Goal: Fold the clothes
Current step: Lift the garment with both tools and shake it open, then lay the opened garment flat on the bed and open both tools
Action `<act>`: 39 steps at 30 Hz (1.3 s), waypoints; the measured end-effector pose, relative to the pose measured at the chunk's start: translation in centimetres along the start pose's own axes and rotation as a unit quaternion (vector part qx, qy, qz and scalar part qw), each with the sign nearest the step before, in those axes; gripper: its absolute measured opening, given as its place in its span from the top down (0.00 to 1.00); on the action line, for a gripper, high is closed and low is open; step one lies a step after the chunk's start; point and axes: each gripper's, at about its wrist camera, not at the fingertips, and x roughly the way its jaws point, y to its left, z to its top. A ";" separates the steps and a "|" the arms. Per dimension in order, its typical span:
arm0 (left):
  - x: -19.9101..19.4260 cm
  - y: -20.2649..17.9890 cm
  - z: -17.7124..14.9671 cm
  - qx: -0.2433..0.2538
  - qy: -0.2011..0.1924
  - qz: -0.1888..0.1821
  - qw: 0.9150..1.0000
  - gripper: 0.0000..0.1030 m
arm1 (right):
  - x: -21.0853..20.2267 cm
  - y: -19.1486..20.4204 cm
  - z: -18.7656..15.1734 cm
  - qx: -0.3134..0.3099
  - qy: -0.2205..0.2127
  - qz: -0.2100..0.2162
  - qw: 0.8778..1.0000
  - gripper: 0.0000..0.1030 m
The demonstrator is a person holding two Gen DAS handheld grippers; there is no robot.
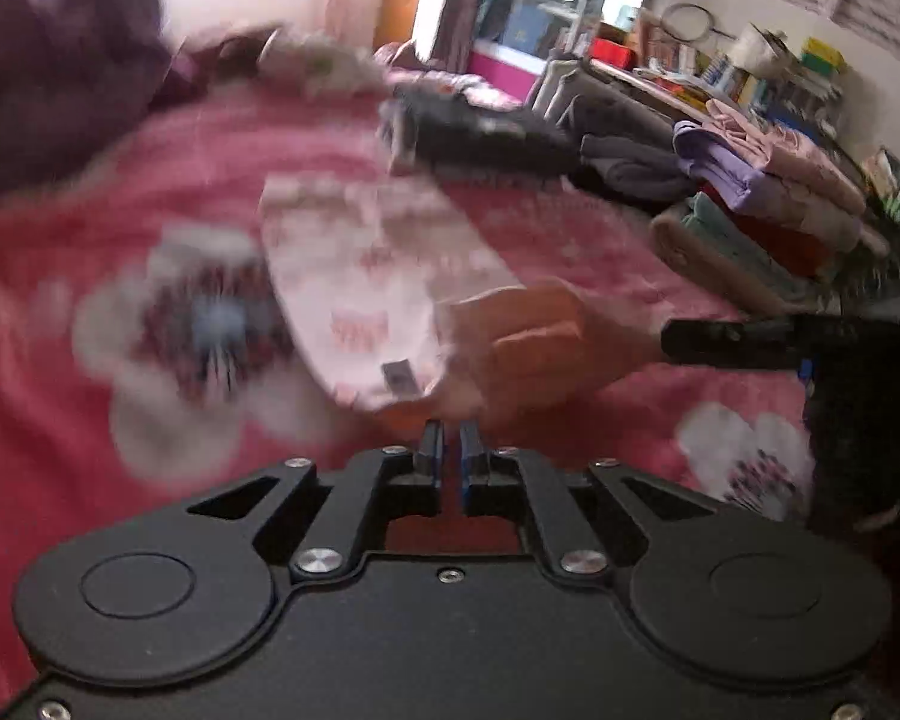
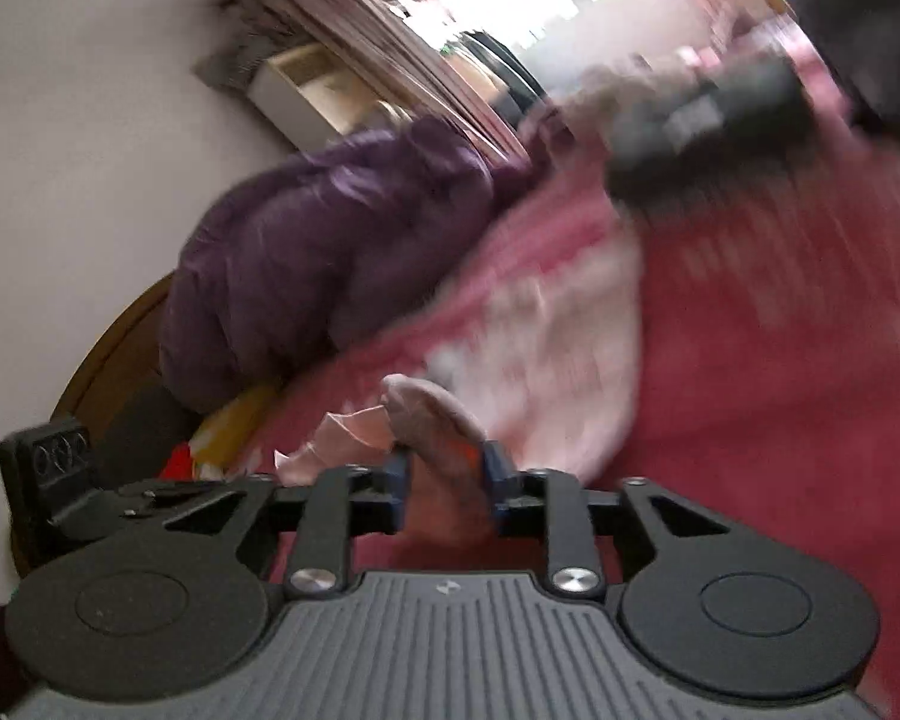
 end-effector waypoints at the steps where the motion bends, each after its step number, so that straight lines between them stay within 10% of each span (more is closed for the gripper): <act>1: -0.6 0.1 -0.3 -0.020 -0.004 -0.003 1.000 0.97 | -0.7 0.1 -0.9 0.009 0.000 0.000 1.000 0.55; 5: -2.9 0.6 -0.5 -0.115 -0.029 -0.017 0.993 0.88 | -3.4 0.5 -3.0 0.055 -0.023 0.013 0.998 0.44; 8: -3.1 1.1 -0.7 -0.192 -0.046 -0.009 0.980 0.54 | -4.1 0.8 -3.4 0.091 -0.048 -0.010 0.995 0.35; 17: -2.1 2.1 -3.3 -0.346 -0.087 0.011 0.934 0.51 | -1.3 -2.4 -6.6 0.158 -0.044 -0.084 0.983 0.35; 24: -0.8 2.3 -3.1 -0.372 -0.102 -0.024 0.922 0.44 | 0.0 -2.5 -6.7 0.142 -0.034 -0.081 0.986 0.38; 28: 1.0 1.8 -2.2 -0.361 -0.084 -0.004 0.929 0.45 | 1.0 -1.9 -6.8 0.123 -0.019 -0.095 0.988 0.56; 30: 1.7 1.2 -2.1 -0.348 -0.057 0.024 0.935 0.91 | 1.5 -1.5 -6.9 0.110 -0.005 -0.100 0.989 0.75; 39: 0.8 -1.5 -4.9 -0.286 -0.009 0.087 0.954 0.95 | -3.8 -0.1 -5.5 0.156 -0.051 -0.086 0.983 0.85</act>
